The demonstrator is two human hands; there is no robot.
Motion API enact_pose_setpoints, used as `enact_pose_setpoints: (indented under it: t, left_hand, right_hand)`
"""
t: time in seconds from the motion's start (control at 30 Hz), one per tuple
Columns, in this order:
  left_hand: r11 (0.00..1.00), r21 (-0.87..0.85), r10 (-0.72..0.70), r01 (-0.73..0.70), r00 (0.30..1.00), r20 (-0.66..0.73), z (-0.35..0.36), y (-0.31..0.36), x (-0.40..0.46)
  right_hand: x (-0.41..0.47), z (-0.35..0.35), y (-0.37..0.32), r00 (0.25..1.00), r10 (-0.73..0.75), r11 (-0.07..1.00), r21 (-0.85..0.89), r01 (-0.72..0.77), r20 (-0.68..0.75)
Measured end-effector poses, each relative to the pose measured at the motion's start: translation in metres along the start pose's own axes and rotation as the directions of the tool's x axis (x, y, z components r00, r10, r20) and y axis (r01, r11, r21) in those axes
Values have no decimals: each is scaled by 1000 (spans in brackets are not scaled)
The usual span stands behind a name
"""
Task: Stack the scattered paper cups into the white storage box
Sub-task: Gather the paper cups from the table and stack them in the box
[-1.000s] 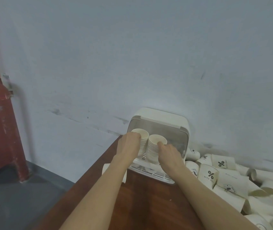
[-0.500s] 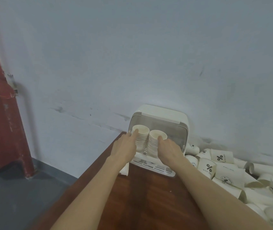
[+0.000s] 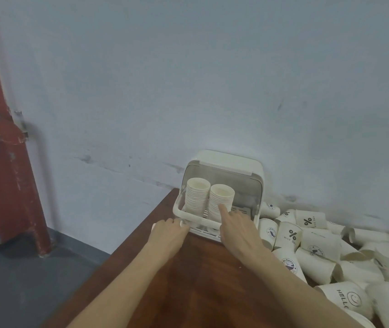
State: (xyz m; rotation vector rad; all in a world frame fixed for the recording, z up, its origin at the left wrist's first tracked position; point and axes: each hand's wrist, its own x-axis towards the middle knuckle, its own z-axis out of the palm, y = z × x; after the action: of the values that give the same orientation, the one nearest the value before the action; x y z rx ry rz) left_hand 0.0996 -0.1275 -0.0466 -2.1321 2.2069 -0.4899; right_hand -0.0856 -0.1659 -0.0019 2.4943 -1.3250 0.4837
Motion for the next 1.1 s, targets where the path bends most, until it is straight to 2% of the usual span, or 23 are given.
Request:
enact_pose_setpoints:
  t: [0.1,0.27,0.47,0.57,0.67,0.8,1.0,1.1]
  left_hand:
    - [995,101,6,-12,998,61,2,4,4]
    - [984,171,32,-47,996,86,-3,9,8]
    - [984,158,64,-77,994,85,-12,8,6]
    - [989,133,62,-61,998,-7,-25,8,-1]
    - [991,122,46,-52,998,51,-25,11,-8]
    - [999,39,26,-24,999,-29,-35,21,-20]
    - [980,-193,3,-45,978,-210,-57,57,-48]
    - [962,-269,-9,-48,979,-204,-66,76,-58]
  right_hand:
    - [-5,-5,-1,1000,-8,1000,-8,8,-3]
    - [-9,-8,-3,1000,0,1000,-13,0,15]
    - [-20,-6,-4,998,26,1000,10,-26,52]
    - [-29,-4,-1,998,24,999,36,-26,49]
    - [-40,-13,0,999,32,998,50,-33,36]
    - [-56,-26,4,997,78,991,104,-79,19]
    - [-90,-42,18,986,162,971,170,-168,49]
    - [-110,-50,29,975,219,950,216,-224,45]
